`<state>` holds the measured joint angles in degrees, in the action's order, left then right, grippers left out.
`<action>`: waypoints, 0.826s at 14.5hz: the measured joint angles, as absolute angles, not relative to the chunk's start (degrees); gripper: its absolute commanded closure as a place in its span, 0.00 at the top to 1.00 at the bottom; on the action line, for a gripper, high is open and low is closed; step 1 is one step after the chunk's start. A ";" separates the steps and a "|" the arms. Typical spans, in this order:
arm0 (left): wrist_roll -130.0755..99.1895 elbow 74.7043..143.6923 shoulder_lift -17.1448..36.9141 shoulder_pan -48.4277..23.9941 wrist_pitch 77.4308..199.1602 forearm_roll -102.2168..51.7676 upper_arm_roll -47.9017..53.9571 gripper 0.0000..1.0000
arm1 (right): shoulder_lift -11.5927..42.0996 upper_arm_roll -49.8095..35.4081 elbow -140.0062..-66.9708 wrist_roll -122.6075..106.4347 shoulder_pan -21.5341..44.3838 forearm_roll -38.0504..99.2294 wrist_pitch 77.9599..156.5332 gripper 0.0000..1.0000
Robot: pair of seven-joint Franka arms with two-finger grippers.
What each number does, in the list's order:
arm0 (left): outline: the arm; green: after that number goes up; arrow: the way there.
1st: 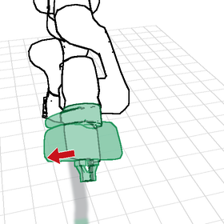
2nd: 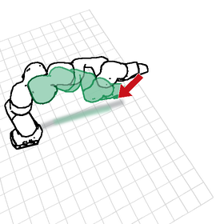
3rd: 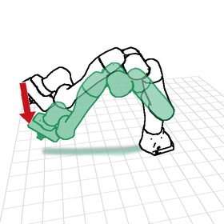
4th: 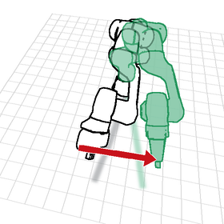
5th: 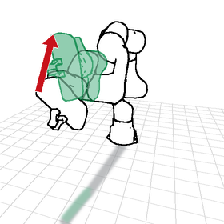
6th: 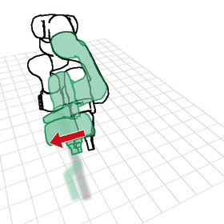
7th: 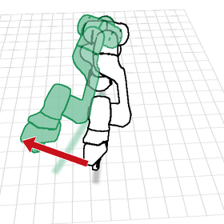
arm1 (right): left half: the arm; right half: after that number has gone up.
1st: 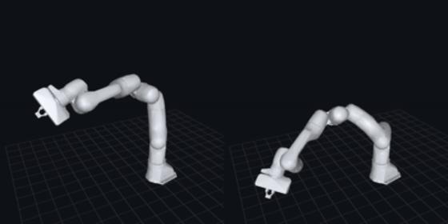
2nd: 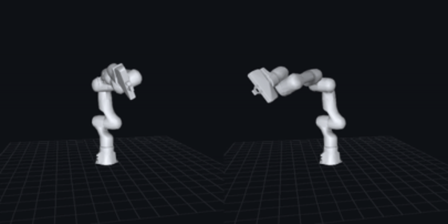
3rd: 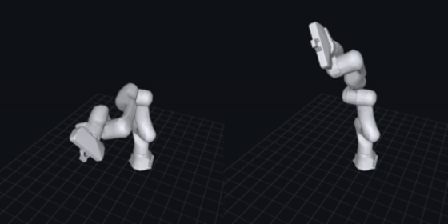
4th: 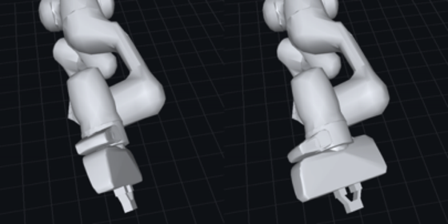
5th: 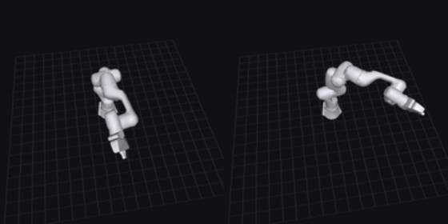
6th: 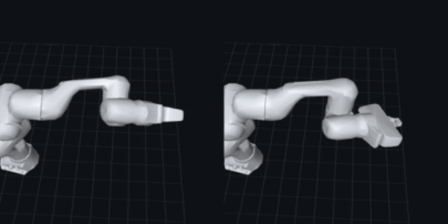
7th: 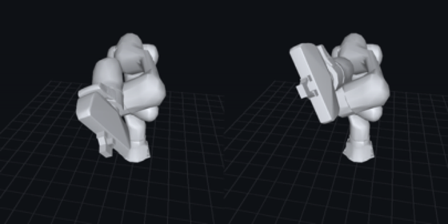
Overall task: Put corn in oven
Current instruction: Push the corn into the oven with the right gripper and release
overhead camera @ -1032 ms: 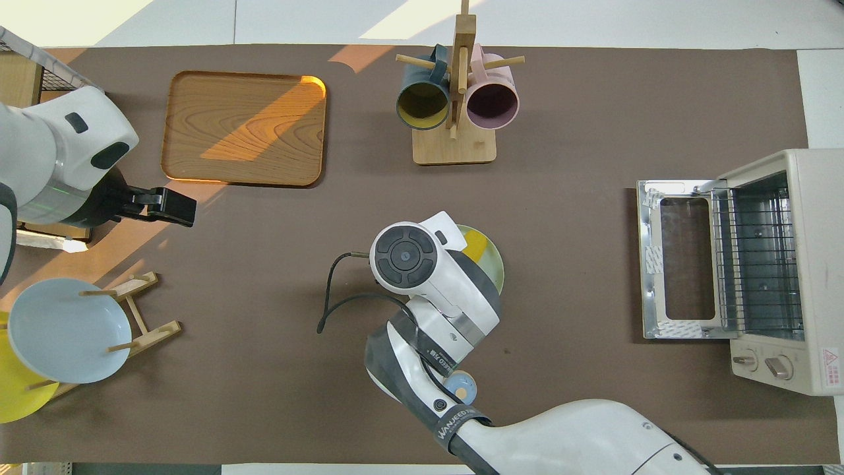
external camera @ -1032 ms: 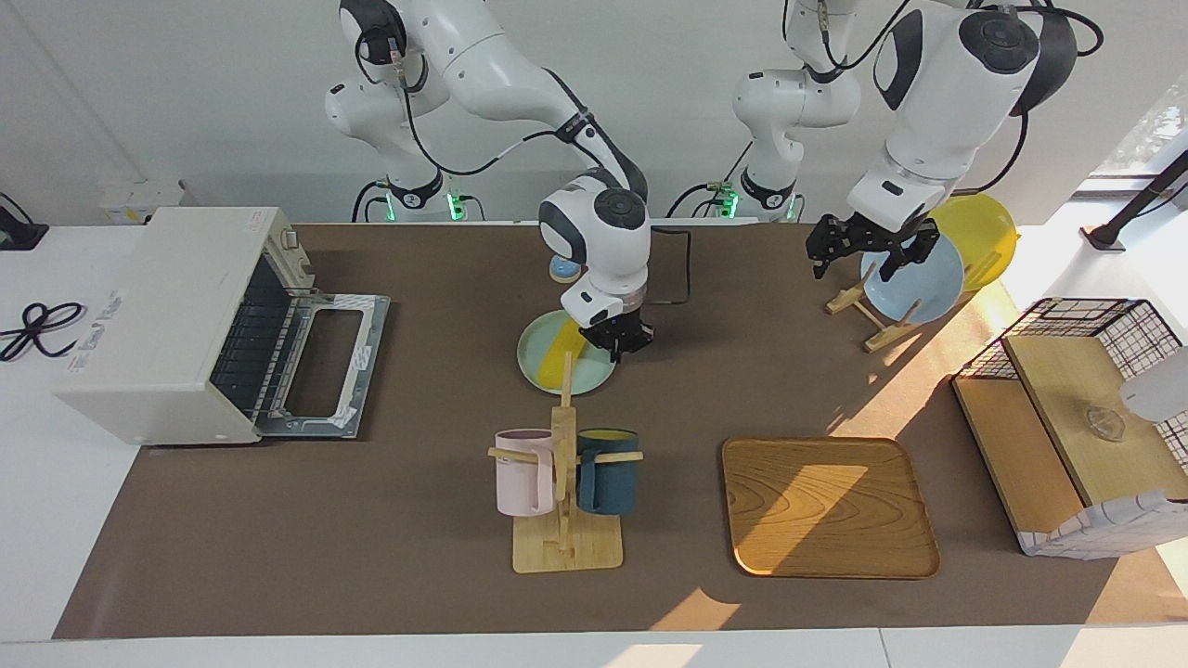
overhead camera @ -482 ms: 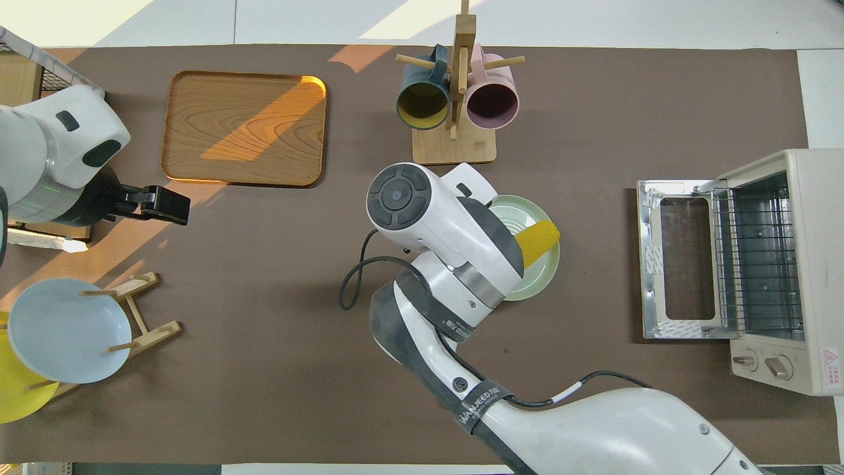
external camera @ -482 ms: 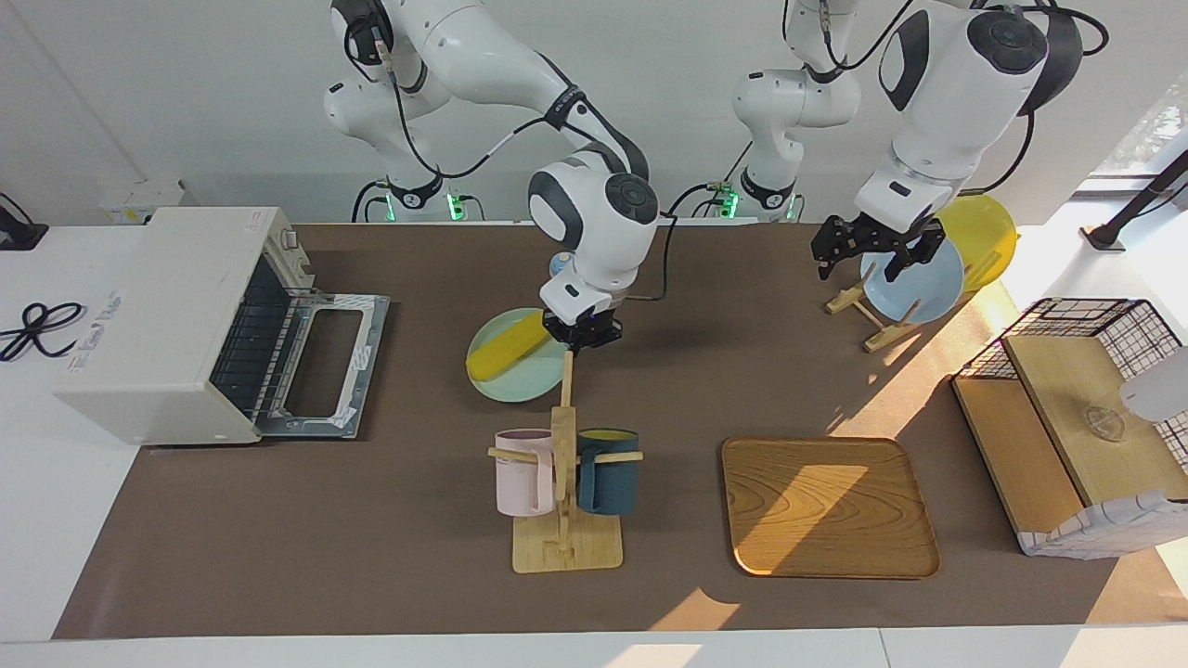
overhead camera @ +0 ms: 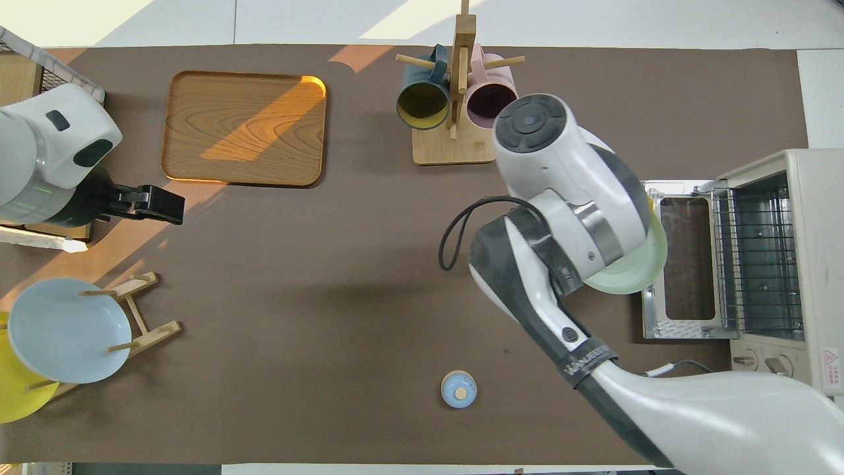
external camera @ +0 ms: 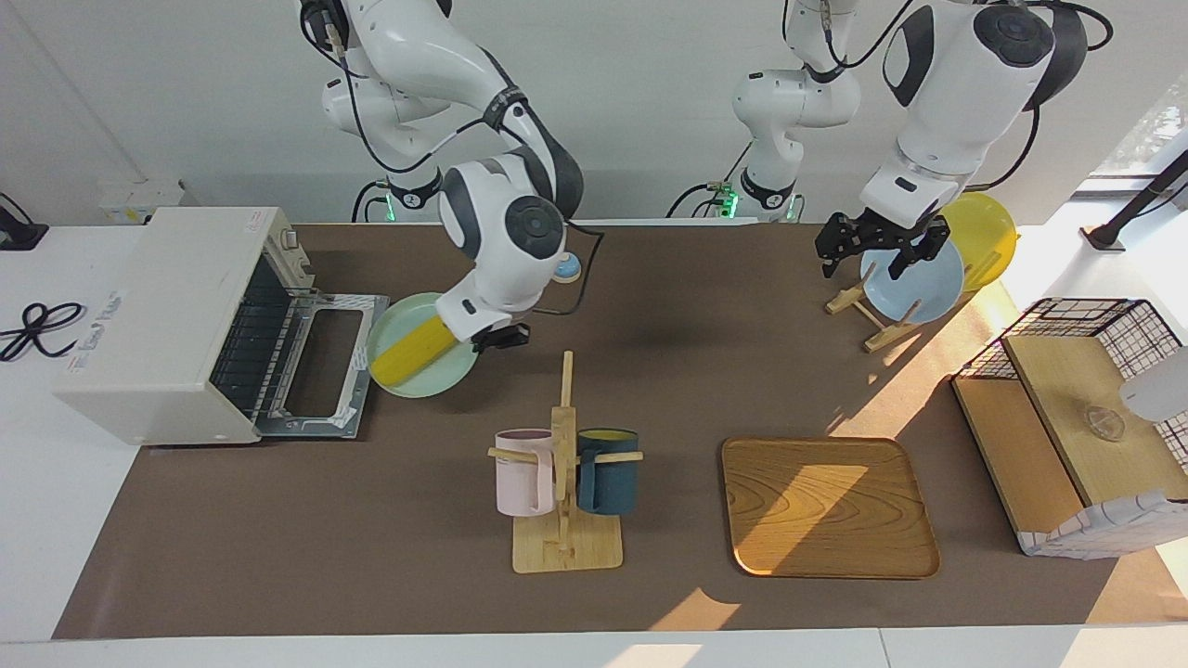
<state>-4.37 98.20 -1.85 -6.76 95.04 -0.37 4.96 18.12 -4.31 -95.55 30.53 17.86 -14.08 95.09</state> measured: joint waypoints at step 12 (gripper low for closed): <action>-4.37 98.20 -1.90 -6.75 95.04 -0.37 4.96 1.00 | 12.44 -4.33 -106.58 6.92 -3.35 -14.11 98.95 0.00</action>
<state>-4.37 98.20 -1.90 -6.75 95.04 -0.37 4.96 12.44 -4.33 -106.58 6.92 -3.35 -14.11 98.95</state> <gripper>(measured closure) 0.000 0.978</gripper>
